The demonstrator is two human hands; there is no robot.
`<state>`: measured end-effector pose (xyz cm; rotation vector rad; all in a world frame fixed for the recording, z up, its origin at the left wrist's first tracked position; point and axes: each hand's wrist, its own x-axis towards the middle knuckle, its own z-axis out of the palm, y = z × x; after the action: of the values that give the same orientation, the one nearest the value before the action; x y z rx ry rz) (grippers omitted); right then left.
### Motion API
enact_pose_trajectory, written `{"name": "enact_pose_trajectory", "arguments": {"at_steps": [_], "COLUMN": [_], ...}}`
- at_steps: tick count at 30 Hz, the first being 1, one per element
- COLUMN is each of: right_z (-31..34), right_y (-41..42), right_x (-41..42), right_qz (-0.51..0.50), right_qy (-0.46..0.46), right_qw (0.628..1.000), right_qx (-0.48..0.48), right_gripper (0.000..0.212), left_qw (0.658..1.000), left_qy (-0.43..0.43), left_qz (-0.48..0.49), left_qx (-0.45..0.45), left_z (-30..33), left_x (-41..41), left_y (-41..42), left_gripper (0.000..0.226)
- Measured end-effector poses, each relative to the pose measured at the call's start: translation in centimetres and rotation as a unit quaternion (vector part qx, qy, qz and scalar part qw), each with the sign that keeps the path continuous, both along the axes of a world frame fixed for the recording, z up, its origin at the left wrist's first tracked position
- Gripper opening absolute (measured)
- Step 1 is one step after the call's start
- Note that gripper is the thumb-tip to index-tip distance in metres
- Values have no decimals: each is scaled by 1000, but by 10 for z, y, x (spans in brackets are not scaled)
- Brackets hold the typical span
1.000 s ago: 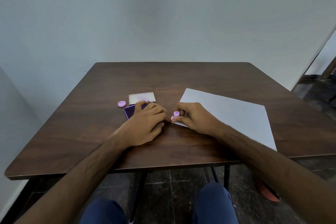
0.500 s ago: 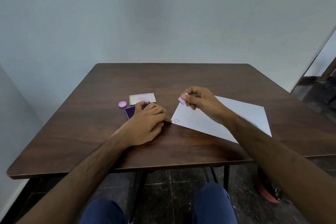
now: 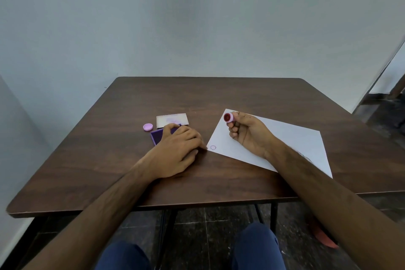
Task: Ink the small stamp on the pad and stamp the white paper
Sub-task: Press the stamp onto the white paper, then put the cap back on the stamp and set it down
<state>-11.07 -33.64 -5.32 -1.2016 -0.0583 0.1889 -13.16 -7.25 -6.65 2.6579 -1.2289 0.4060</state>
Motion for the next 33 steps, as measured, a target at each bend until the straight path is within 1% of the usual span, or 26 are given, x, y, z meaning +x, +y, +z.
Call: {"name": "enact_pose_trajectory", "arguments": {"at_steps": [4, 7, 9, 11, 13, 16, 20, 24, 30, 33], "right_z": [1, 3, 5, 9, 12, 15, 19, 22, 20, 18], "right_y": [-2, -1, 2, 8, 18, 36, 63, 84, 102, 105], "right_x": [1, 2, 3, 5, 9, 15, 25, 33, 39, 39], "right_qz": [10, 11, 16, 22, 29, 43, 70, 83, 80, 78], "right_qy": [9, 14, 10, 3, -6, -12, -8, -8, -2, -5], "right_qw": [1000, 1000, 1000, 1000, 1000, 999, 997, 994, 995, 996], "right_qx": [2, -3, 0, 0, -3, -7, 40, 65, 53, 39], "right_gripper": [19, 17, 15, 14, 14, 13, 13, 16, 15, 16], "left_qw": [999, 994, 983, 964, 942, 917, 907, 914, 928, 931], "left_qy": [-21, -41, -40, -24, 6, 50, 107, 101, 77, 64], "left_qz": [13, 49, 94, 152, 223, 310, 344, 333, 327, 327], "left_qx": [-20, -87, -151, -215, -252, -247, -220, -208, -164, -151], "left_z": [-1, 3, 8, 12, 12, 6, -4, -5, -7, -10], "left_x": [0, 2, 9, 21, 33, 45, 51, 57, 62, 63], "left_y": [1, 9, 20, 38, 58, 87, 100, 95, 95, 96], "left_gripper": [22, 25, 27, 27, 28, 32, 35, 33, 22, 27]}}
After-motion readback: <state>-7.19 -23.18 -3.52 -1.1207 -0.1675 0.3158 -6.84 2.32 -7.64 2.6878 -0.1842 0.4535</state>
